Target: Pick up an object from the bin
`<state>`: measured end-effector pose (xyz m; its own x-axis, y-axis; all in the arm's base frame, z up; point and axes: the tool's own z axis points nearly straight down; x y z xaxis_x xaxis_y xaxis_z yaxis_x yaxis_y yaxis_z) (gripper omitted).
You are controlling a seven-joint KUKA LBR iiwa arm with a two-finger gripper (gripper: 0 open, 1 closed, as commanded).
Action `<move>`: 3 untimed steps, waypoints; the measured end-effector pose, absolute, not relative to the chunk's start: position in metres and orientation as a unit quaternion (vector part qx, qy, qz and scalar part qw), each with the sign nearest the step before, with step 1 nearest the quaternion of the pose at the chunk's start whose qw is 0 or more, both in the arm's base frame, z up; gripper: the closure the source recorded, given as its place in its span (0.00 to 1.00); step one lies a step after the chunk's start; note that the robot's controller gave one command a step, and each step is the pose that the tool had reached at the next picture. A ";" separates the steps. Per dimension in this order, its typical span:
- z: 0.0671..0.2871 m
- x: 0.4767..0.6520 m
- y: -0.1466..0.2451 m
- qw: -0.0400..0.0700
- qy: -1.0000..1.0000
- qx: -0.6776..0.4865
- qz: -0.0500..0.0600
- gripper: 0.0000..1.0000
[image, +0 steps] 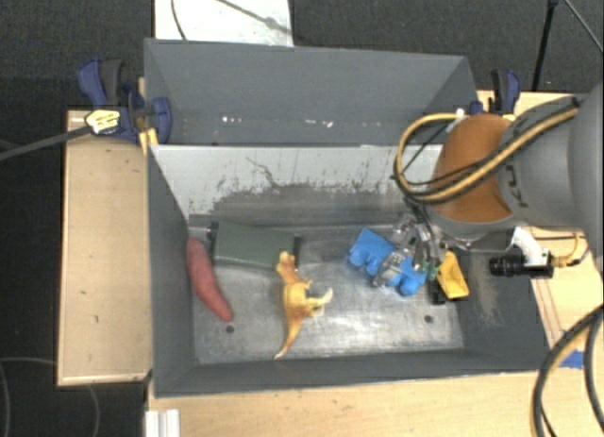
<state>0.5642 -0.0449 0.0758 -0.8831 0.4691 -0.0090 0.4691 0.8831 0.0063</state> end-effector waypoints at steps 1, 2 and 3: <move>0.078 0.564 -0.045 0.004 0.971 0.241 0.001 1.00; 0.078 0.564 -0.045 0.003 0.971 0.241 0.001 1.00; 0.083 0.563 -0.045 0.000 0.971 0.240 0.000 1.00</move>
Offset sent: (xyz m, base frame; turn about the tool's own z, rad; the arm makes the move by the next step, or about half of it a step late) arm 0.0001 0.0000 0.0073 0.0000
